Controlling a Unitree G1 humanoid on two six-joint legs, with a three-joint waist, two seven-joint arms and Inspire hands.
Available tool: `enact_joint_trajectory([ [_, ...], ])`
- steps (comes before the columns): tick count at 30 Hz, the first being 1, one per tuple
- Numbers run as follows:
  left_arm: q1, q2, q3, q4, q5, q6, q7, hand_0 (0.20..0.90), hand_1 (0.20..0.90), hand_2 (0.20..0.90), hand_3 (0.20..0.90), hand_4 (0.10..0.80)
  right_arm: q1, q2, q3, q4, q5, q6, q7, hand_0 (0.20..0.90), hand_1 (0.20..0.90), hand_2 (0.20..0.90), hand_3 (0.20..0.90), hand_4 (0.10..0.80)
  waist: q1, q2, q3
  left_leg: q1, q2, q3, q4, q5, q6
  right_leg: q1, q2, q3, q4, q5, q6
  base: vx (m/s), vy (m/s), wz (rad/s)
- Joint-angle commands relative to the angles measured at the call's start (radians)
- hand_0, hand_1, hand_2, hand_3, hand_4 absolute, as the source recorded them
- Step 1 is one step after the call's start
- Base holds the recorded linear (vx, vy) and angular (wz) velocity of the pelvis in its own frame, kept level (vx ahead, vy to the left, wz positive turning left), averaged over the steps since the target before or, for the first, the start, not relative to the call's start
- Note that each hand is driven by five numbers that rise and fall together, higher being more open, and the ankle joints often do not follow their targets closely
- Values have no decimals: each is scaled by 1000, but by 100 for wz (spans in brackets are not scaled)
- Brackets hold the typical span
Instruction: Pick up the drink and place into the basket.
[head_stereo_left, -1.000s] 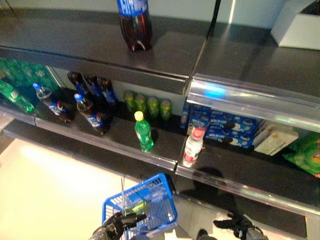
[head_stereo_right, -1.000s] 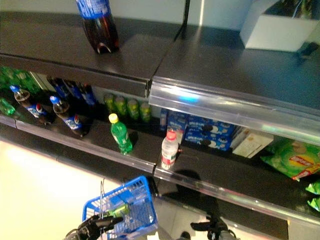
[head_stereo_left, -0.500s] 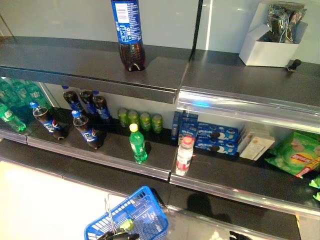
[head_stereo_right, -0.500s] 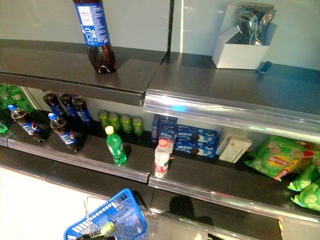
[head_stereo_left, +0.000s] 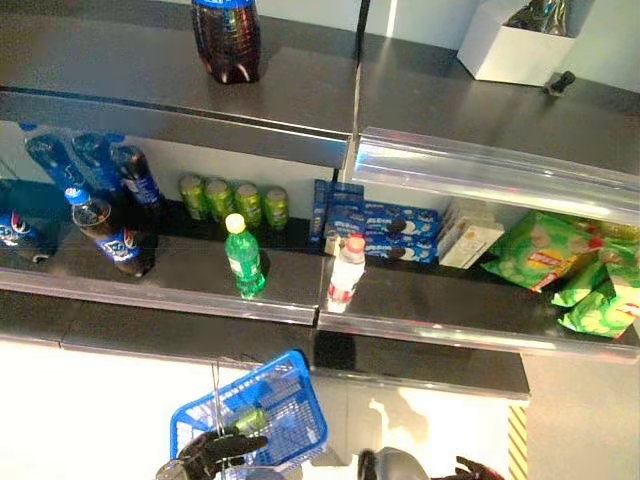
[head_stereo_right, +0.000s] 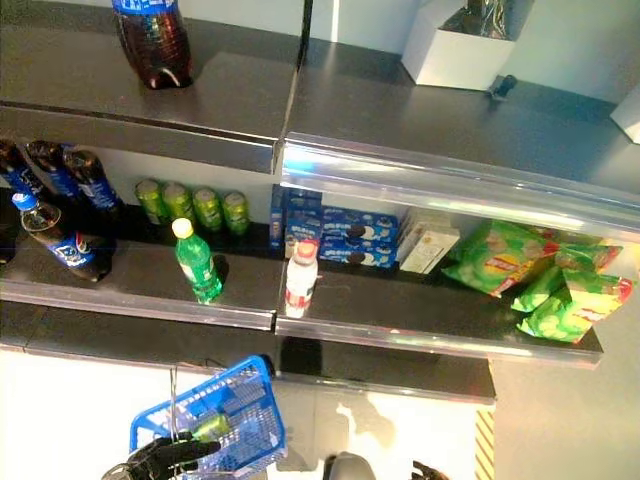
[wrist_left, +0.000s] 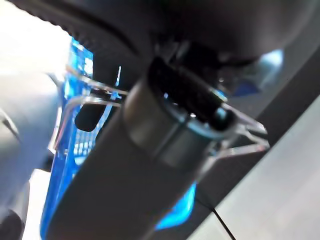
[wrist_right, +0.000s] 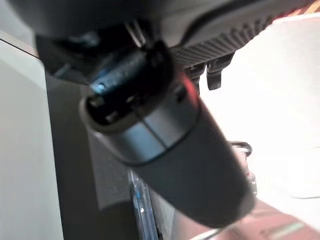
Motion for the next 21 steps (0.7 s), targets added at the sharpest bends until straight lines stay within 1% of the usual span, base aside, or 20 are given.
enact_joint_trajectory([
  [1, -27, 43, 22, -65, -31, -57, -44, 300, 300, 300, 200, 100, -34, -26, 12, 0, 19, -53, -6, 900, 900, 900, 900, 800, 45, -8, -92, -141, -138, -183, 23, -28, 66, 206, 31, 80, -294, 106, -35, -375, -283, -39],
  [2, -32, 44, 22, -70, -44, -56, -48, 300, 300, 300, 200, 100, -39, -27, 16, -3, 18, -52, -5, 900, 900, 900, 900, 800, 58, -7, -90, -178, -128, -182, 34, -7, 52, 231, 32, 81, -334, 75, -44, -365, -271, -46],
  [3, -40, 42, 20, -84, -53, -52, -46, 300, 300, 300, 200, 100, -47, -31, 23, -10, 18, -45, -5, 900, 900, 900, 900, 800, 72, -3, -86, -218, -108, -182, 50, 12, 32, 252, 38, 78, -379, 29, -60, -460, -280, -45],
  [4, -55, 40, 14, -115, -74, -35, -41, 300, 300, 300, 200, 100, -67, -38, 35, -28, 30, -27, -11, 900, 900, 900, 900, 800, 89, 4, -72, -275, -74, -172, 77, 39, 4, 258, 40, 59, -412, -2, -79, -476, -283, -35],
  [6, -66, 29, -1, -140, -105, -35, -42, 300, 300, 300, 200, 100, -82, -46, 43, -41, 51, -10, -13, 900, 900, 900, 900, 800, 95, 18, -53, -305, -39, -163, 73, 76, -33, 255, 56, 40, -435, -14, -98, -370, -235, -12],
  [7, -64, 24, -4, -147, -112, -35, -45, 300, 300, 300, 200, 100, -80, -48, 42, -47, 52, -1, -14, 900, 900, 900, 900, 800, 93, 24, -46, -308, -29, -159, 65, 90, -44, 257, 64, 34, -438, -17, -105, -273, -178, 5],
  [8, -57, 16, -13, -167, -115, -34, -40, 300, 300, 300, 200, 100, -69, -53, 39, -59, 48, 9, -16, 900, 900, 900, 900, 800, 82, 35, -33, -306, -8, -138, 48, 115, -59, 255, 78, 30, -441, -17, -114, -258, -130, 17],
  [9, -53, 9, -18, -180, -113, -29, -40, 300, 300, 300, 200, 100, -57, -57, 35, -63, 48, 12, -17, 900, 900, 900, 900, 800, 69, 43, -23, -300, 9, -109, 36, 129, -68, 256, 86, 24, -443, -18, -120, -282, -88, 32],
  [10, -48, 2, -22, -188, -94, -25, -51, 300, 300, 300, 200, 100, -41, -58, 26, -63, 54, 8, -24, 900, 900, 900, 900, 800, 54, 49, -13, -299, 23, -74, 47, 125, -69, 258, 88, 15, -440, -21, -125, -303, -30, 37],
  [11, -41, -6, -24, -187, -78, -30, -57, 300, 300, 300, 200, 100, -29, -58, 21, -57, 46, 2, -26, 900, 900, 900, 900, 800, 37, 44, -3, -288, 20, -73, 96, 97, -59, 256, 75, -6, -433, -25, -132, -271, 11, 35],
  [12, -38, -9, -24, -185, -76, -31, -56, 300, 300, 300, 200, 100, -26, -59, 20, -53, 43, -2, -25, 900, 900, 900, 900, 800, 33, 42, -1, -287, 18, -76, 116, 84, -55, 252, 70, -11, -431, -23, -135, -220, 35, 42],
  [15, -24, -22, -16, -171, -80, -45, -59, 300, 300, 300, 200, 100, -24, -62, 22, -41, 20, -10, -24, 900, 900, 900, 900, 800, 26, 22, -2, -266, -12, -133, 226, 2, -29, 221, 38, -19, -422, 0, -141, -199, 85, 78],
  [16, -7, -35, -8, -150, -83, -64, -58, 300, 300, 300, 200, 100, -21, -68, 18, -28, 4, -21, -18, 900, 900, 900, 900, 800, 16, 0, -11, -236, -44, -176, 300, -66, -9, 188, 6, -18, -417, 33, -143, -283, 198, -16],
  [17, 6, -42, 4, -135, -86, -76, -60, 300, 300, 300, 200, 100, -17, -74, 11, -17, -19, -29, -9, 900, 900, 900, 900, 800, 6, -10, -17, -199, -65, -214, 350, -110, -1, 177, -11, -12, -416, 49, -140, -296, 249, -18],
  [18, 14, -46, 13, -124, -89, -82, -62, 300, 300, 300, 200, 100, -13, -78, 7, -8, -35, -37, -3, 900, 900, 900, 900, 800, 0, -9, -29, -168, -75, -230, 340, -122, 0, 164, -16, -9, -417, 59, -137, -203, 327, 5],
  [19, 19, -48, 22, -115, -87, -84, -67, 300, 300, 300, 200, 100, -11, -80, 4, 1, -52, -44, -1, 900, 900, 900, 900, 800, -9, 3, -46, -113, -81, -244, 282, -135, -3, 152, -16, -10, -414, 64, -132, -144, 351, 13],
  [20, 18, -47, 19, -111, -88, -84, -73, 300, 300, 300, 200, 100, -11, -81, 7, 5, -53, -45, -7, 900, 900, 900, 900, 800, -14, 19, -52, -81, -75, -249, 224, -125, -10, 145, -10, -13, -406, 60, -130, -101, 357, 22],
  [21, 15, -45, 15, -106, -79, -83, -83, 300, 300, 300, 200, 100, -11, -80, 3, 13, -44, -48, -13, 900, 900, 900, 900, 800, -22, 35, -57, -48, -59, -231, 165, -107, -19, 142, -5, -23, -395, 53, -128, -67, 304, 36],
])
